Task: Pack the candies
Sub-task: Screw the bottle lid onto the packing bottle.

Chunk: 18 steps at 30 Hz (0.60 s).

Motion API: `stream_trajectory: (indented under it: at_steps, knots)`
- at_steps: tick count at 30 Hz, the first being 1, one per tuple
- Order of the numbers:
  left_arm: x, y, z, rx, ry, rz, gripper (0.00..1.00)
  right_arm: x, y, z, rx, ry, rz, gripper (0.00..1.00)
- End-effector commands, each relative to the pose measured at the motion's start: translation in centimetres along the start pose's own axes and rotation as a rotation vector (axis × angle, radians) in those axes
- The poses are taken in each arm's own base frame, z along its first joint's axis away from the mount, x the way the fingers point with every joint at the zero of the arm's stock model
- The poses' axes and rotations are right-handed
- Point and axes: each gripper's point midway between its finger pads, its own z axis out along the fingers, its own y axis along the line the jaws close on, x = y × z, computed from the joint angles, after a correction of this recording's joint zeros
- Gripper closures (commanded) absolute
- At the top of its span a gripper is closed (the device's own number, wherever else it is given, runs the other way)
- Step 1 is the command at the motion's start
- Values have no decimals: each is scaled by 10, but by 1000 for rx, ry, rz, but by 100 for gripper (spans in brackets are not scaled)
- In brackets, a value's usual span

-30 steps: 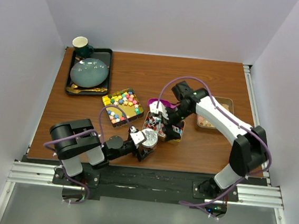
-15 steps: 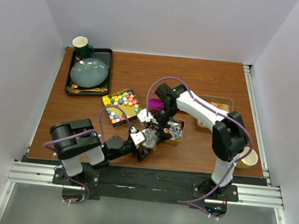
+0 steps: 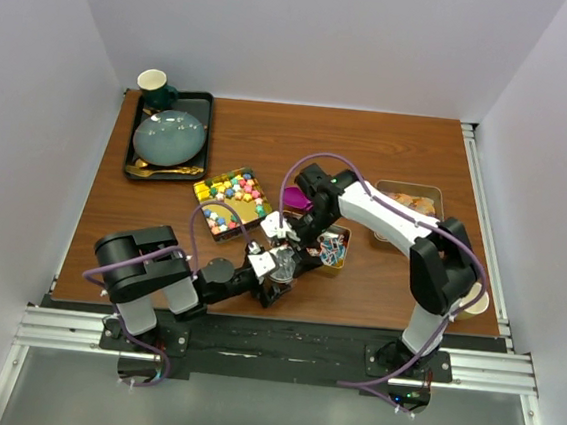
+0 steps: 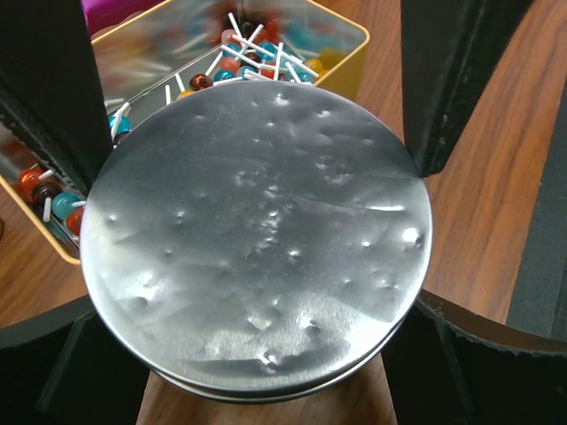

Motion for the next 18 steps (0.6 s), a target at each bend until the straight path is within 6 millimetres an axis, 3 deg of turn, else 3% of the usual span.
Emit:
stream_trajectory:
  at_steps: [1, 9, 18]
  knots:
    - [-8, -1, 5, -6, -34, -28, 100, 7, 0, 20, 60, 9, 45, 31]
    - [-7, 1, 5, -12, -29, -24, 100, 26, -5, 21, 284, 18, 376, 40]
    - [-5, 7, 6, -43, -12, -12, 100, 41, -13, 21, 378, 67, 476, 43]
